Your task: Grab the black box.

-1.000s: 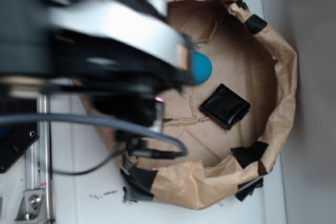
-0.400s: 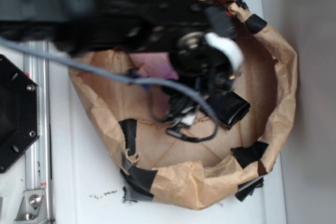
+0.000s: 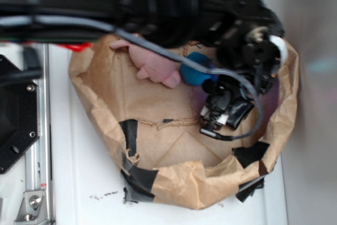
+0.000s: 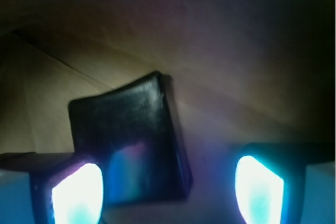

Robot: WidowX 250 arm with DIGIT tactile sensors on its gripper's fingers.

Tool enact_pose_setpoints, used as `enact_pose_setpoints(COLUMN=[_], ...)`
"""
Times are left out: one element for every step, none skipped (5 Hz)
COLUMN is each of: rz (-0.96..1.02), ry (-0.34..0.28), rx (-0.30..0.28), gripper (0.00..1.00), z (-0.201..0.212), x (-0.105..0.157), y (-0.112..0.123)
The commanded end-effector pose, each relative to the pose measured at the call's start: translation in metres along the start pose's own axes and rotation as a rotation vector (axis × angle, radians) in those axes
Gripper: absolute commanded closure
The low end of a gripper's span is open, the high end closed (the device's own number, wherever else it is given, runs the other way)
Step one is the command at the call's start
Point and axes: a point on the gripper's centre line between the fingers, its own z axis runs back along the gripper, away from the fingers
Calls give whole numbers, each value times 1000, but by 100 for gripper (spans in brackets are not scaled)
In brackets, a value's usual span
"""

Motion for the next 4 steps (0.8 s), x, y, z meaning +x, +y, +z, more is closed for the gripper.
enact_pose_setpoints(rz=[-215, -252, -166, -84], ry=[26, 28, 47, 32], rx=[-68, -45, 0, 63], gripper=[0, 0, 100, 100], z=[-15, -9, -17, 8], x=[-2, -5, 0, -4], y=[-95, -120, -118, -90])
